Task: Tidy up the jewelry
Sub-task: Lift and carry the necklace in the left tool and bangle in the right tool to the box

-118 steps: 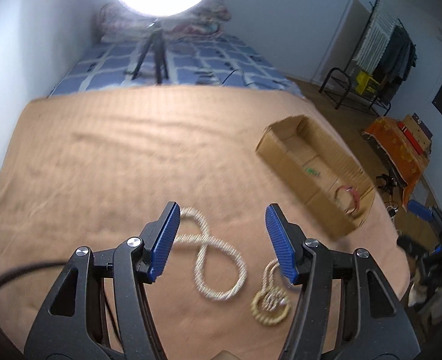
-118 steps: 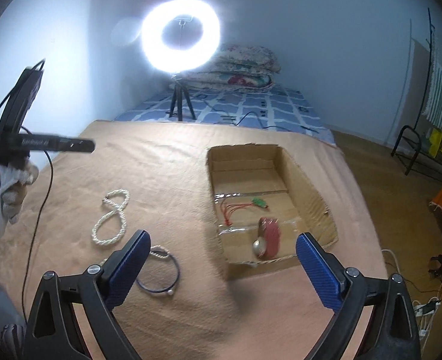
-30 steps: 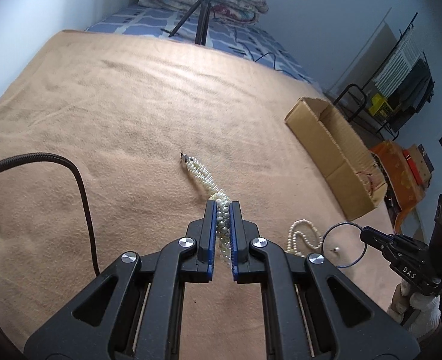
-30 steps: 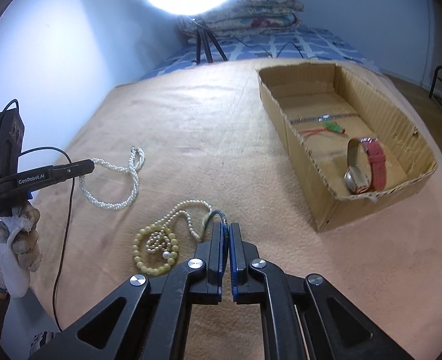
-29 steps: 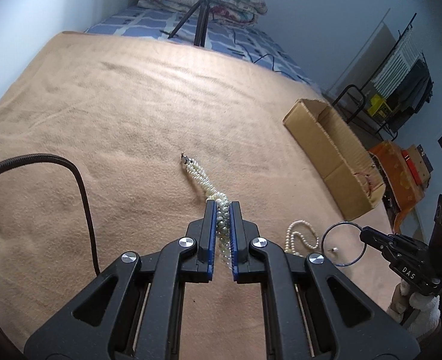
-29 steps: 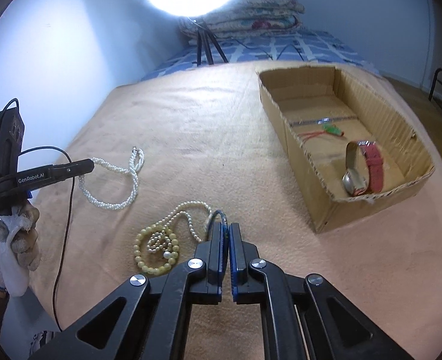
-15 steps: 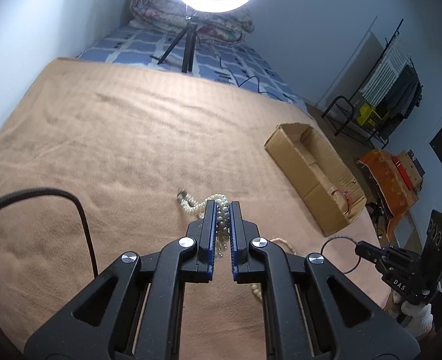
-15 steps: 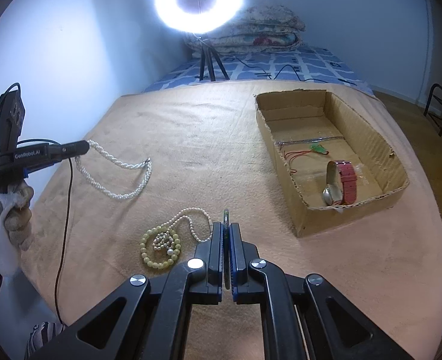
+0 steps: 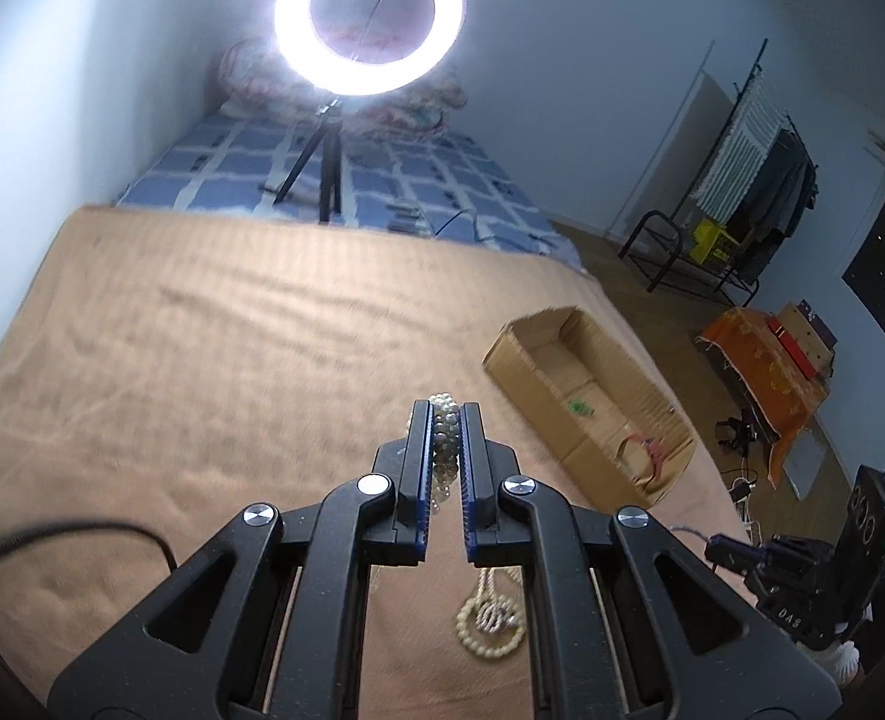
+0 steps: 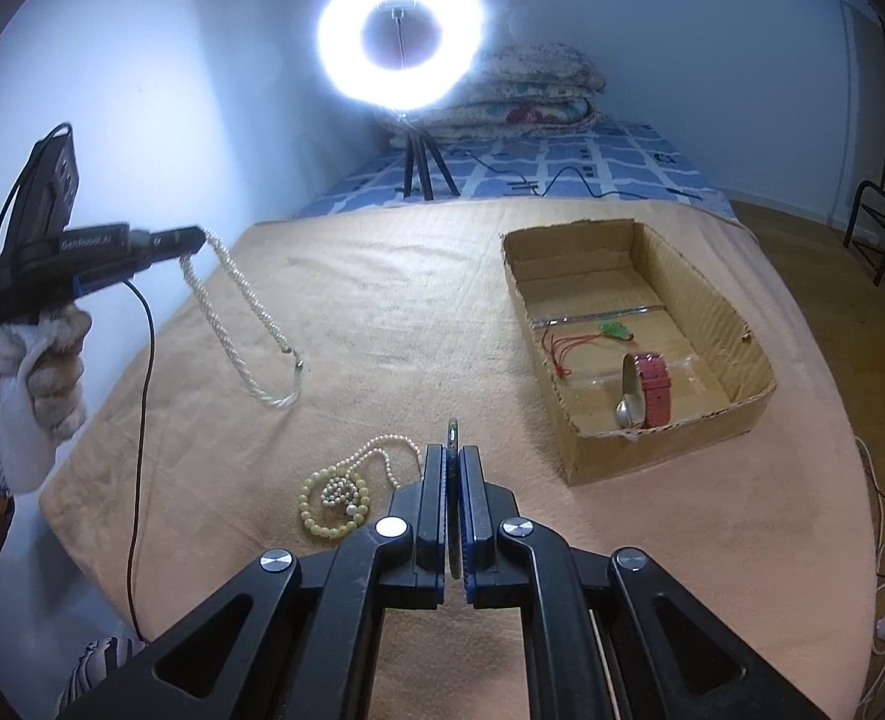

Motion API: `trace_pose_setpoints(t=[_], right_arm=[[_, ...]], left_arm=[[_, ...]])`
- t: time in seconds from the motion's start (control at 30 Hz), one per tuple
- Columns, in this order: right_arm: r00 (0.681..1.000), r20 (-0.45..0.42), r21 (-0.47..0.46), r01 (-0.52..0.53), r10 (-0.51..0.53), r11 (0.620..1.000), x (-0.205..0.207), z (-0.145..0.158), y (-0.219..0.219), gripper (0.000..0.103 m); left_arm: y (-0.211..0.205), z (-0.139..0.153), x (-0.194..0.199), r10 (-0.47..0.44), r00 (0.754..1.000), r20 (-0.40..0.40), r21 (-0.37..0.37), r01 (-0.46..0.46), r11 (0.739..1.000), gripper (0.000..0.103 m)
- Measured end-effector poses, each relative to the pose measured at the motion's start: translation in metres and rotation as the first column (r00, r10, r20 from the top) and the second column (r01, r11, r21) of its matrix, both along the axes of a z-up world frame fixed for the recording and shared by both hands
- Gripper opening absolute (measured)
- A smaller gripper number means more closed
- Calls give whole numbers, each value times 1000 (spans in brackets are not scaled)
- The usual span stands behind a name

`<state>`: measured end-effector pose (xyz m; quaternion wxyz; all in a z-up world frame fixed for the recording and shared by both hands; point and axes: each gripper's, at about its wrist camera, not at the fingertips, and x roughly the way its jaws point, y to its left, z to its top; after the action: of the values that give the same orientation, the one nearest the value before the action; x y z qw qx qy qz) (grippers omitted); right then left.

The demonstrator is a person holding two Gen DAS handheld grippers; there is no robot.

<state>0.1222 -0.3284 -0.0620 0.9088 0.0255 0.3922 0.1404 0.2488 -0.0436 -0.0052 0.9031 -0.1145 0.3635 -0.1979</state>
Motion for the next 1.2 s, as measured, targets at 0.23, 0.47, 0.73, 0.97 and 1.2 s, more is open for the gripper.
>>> trace_pose_setpoints(t=[0.23, 0.47, 0.73, 0.97, 1.2], right_arm=[[1000, 25, 8, 14, -14, 1000, -2, 11, -13, 1], [998, 55, 4, 40, -41, 999, -2, 22, -33, 1], [992, 94, -1, 85, -85, 996, 9, 36, -62, 1], [986, 114, -13, 127, -124, 992, 23, 38, -83, 1], [980, 119, -22, 163, -159, 986, 45, 32, -99, 1]], left_arm=[[-28, 32, 13, -48, 997, 58, 6, 48, 999, 6], [-68, 59, 32, -101, 989, 107, -3, 101, 995, 6], [-118, 68, 58, -155, 980, 122, -30, 159, 987, 6], [-156, 62, 88, -184, 978, 94, -53, 190, 980, 6], [-191, 42, 117, -191, 979, 66, -27, 193, 981, 6]])
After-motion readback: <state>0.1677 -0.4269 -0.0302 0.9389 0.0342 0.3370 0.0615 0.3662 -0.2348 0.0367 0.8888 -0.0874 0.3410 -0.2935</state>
